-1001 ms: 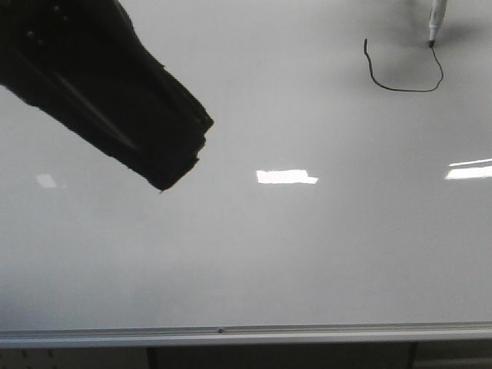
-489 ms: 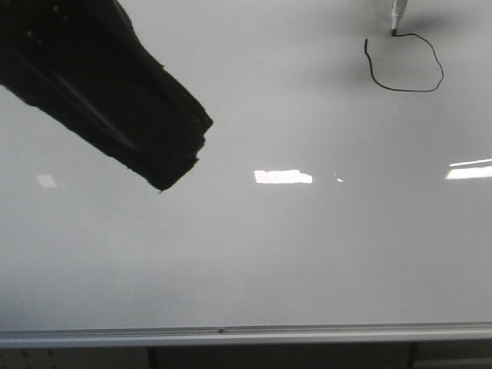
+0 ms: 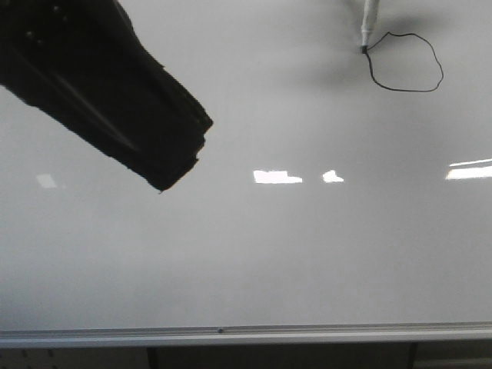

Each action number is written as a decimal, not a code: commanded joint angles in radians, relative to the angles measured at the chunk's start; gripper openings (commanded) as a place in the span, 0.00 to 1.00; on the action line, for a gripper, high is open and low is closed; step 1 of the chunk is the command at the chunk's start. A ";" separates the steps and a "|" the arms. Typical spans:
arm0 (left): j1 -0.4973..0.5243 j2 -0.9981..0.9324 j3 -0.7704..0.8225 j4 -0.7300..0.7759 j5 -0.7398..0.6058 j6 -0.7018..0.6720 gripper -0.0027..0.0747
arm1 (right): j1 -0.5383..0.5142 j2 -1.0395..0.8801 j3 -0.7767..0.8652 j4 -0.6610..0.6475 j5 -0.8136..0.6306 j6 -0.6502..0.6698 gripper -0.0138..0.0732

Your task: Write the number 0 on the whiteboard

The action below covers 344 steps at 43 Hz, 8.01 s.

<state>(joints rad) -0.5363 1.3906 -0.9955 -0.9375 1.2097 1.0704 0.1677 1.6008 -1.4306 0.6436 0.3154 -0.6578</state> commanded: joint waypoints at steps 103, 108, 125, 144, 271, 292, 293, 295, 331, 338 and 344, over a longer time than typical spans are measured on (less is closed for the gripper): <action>-0.004 -0.039 -0.035 -0.524 0.055 0.244 0.01 | 0.131 -0.415 0.268 0.636 0.819 -0.182 0.30; -0.004 -0.039 -0.035 -0.469 0.029 0.244 0.01 | 0.131 -0.416 0.262 0.647 0.798 -0.182 0.55; 0.177 -0.039 -0.035 0.044 -0.436 -0.182 0.01 | 0.001 -0.603 0.301 0.377 0.469 -0.120 0.50; 0.764 -0.035 -0.035 0.262 -0.452 -0.418 0.01 | -0.023 -1.030 0.772 0.269 0.159 -0.117 0.08; 0.733 -0.858 0.398 -0.180 -0.416 0.080 0.01 | -0.022 -1.190 0.977 0.237 -0.225 -0.117 0.08; 0.733 -0.958 0.404 -0.180 -0.416 0.080 0.01 | -0.022 -1.190 0.977 0.237 -0.222 -0.117 0.08; 0.733 -0.958 0.404 -0.180 -0.416 0.080 0.01 | -0.022 -1.190 0.977 0.237 -0.222 -0.117 0.08; 0.733 -0.958 0.404 -0.180 -0.416 0.080 0.01 | -0.022 -1.190 0.977 0.237 -0.222 -0.117 0.08; 0.733 -1.130 0.414 0.344 -0.531 -0.530 0.01 | -0.022 -1.190 0.977 0.237 -0.222 -0.117 0.08; 0.733 -1.206 0.489 0.448 -0.659 -0.648 0.01 | -0.022 -1.190 0.977 0.237 -0.222 -0.117 0.08; 0.729 -1.290 0.595 0.576 -0.763 -0.800 0.01 | -0.022 -1.190 0.977 0.237 -0.222 -0.117 0.08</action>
<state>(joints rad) 0.2049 0.1201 -0.4257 -0.4183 0.5822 0.3753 0.1523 0.4079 -0.4284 0.8704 0.1433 -0.7718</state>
